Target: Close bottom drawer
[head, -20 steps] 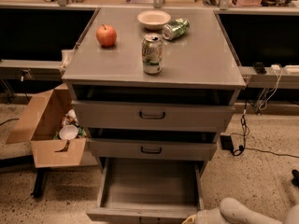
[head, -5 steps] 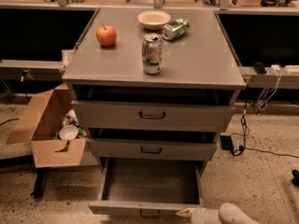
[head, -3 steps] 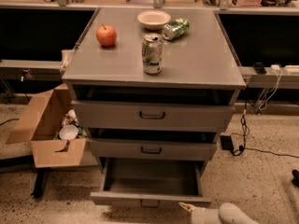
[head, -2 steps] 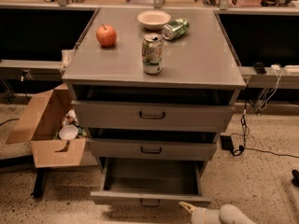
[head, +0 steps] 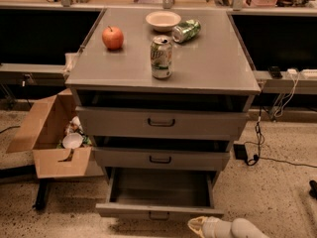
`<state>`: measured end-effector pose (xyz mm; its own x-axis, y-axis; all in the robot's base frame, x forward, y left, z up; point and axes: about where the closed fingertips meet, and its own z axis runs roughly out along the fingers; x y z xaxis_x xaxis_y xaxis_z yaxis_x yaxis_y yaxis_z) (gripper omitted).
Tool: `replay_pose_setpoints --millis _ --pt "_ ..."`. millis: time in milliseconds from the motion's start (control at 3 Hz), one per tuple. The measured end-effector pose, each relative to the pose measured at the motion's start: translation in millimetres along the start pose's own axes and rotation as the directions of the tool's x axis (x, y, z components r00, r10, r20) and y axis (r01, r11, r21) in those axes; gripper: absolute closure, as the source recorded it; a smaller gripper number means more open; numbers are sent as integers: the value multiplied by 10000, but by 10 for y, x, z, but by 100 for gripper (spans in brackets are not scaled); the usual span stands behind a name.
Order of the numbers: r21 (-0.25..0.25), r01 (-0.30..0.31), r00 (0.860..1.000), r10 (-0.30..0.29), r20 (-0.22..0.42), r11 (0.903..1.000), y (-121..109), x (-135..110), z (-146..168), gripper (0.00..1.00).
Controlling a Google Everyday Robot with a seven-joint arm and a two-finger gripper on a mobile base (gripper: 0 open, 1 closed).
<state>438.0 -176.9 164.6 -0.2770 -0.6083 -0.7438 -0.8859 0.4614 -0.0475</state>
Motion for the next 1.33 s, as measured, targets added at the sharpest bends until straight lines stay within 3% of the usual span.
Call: replay_pose_setpoints --millis 333,1000,1333 --pt "1066 -2148 9751 2194 -330 9708 -254 57 183 100" --pt "1514 -3332 9404 3396 -182 9306 -429 53 316 100" --pt "1516 -3461 9361 3517 -111 9259 -447 39 339 100"
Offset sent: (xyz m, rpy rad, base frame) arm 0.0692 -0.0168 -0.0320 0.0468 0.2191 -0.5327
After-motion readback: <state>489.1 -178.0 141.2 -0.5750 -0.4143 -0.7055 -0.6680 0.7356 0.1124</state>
